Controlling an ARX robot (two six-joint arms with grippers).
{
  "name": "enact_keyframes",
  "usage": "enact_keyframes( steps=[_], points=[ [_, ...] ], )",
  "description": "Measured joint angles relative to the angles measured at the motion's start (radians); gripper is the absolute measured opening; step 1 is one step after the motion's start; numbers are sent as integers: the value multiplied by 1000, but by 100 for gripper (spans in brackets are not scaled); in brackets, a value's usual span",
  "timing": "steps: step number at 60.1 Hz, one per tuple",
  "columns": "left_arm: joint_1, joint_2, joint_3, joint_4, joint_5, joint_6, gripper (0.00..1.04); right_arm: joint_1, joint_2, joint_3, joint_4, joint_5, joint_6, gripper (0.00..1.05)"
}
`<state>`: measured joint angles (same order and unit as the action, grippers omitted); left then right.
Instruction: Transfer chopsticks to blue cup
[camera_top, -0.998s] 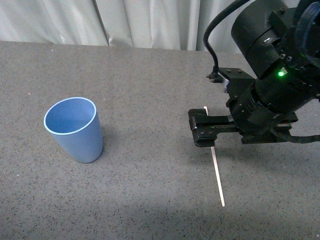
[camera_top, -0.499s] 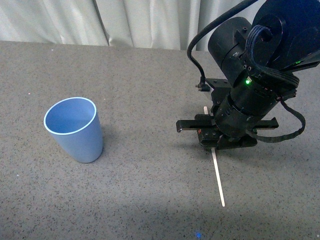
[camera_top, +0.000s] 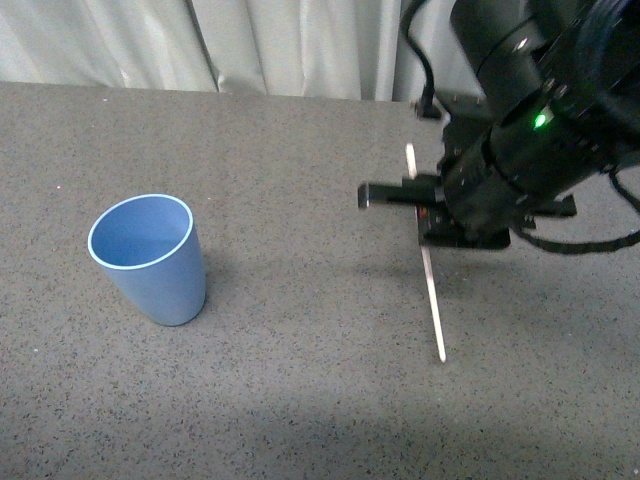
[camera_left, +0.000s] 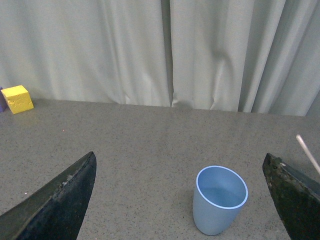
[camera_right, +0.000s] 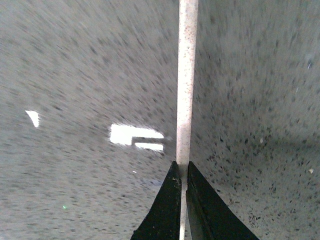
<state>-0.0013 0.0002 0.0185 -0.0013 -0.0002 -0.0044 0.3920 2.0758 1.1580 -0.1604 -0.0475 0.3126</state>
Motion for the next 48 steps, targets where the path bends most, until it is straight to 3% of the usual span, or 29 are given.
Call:
enact_keyframes(
  steps=[11,31,48],
  points=[
    [0,0,0,0,0,0,98,25,-169,-84,261,-44,-63,1],
    [0,0,0,0,0,0,98,187,-198,-192,993,-203,-154,1],
    [0,0,0,0,0,0,98,256,-40,-119,1134,-249,-158,1]
  ],
)
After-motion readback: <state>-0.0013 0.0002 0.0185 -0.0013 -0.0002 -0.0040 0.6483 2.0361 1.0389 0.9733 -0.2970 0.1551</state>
